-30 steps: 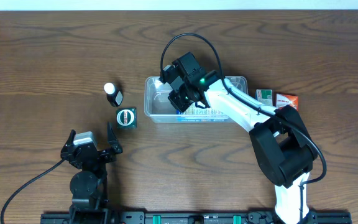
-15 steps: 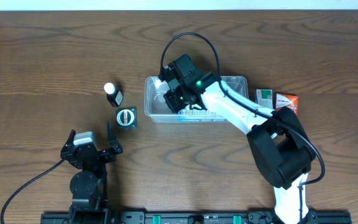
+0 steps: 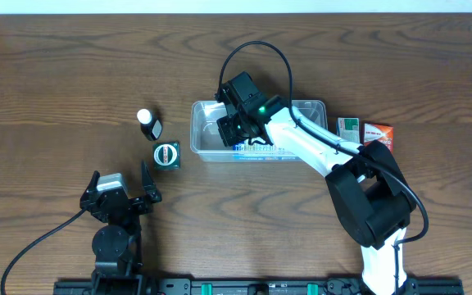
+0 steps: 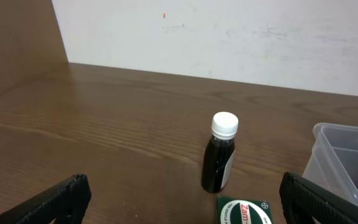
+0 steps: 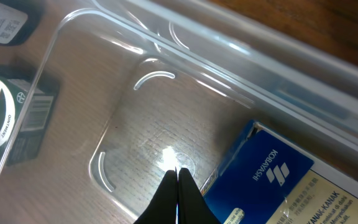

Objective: Pack container

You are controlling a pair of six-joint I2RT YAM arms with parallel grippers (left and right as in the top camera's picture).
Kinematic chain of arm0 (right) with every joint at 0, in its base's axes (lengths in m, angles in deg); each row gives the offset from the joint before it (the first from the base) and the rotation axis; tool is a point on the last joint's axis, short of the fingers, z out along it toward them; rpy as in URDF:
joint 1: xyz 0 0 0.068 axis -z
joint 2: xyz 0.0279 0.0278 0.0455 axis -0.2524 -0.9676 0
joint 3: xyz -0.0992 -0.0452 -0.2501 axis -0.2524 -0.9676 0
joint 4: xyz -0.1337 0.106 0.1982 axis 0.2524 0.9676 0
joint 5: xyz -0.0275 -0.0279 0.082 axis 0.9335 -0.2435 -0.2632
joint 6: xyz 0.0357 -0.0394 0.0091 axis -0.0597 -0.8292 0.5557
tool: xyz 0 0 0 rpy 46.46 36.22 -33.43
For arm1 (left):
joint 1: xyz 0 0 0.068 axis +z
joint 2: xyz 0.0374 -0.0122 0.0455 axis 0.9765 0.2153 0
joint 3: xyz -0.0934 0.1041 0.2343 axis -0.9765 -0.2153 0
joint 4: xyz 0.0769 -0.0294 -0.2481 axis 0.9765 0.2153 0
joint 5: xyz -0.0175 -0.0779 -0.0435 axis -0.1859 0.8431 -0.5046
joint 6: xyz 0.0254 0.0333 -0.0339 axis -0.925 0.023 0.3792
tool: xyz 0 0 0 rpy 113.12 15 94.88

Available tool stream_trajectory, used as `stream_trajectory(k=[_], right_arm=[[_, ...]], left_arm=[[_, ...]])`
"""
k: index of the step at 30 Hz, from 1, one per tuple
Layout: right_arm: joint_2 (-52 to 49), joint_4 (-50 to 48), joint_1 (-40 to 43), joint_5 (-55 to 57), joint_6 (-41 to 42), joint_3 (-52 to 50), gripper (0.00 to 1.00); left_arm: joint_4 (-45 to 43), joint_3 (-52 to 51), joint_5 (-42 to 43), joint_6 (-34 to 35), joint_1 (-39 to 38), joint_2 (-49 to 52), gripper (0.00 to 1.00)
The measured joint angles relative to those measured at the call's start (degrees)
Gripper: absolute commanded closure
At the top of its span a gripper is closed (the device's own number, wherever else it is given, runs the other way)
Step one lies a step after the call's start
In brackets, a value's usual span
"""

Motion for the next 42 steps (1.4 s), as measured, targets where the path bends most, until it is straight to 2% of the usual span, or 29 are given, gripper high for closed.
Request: stream_trajectory(k=[33,42], right_arm=[[-1.75,4.52,0.68,2.01,0.57,0.52,0.99],[-1.75,12.46,1.75,4.13,1.14,3.19,0.99]], left_arm=[[0.0,0.0,0.0,0.0,0.0,0.0,0.02],[0.0,0.0,0.0,0.0,0.0,0.0,0.02]])
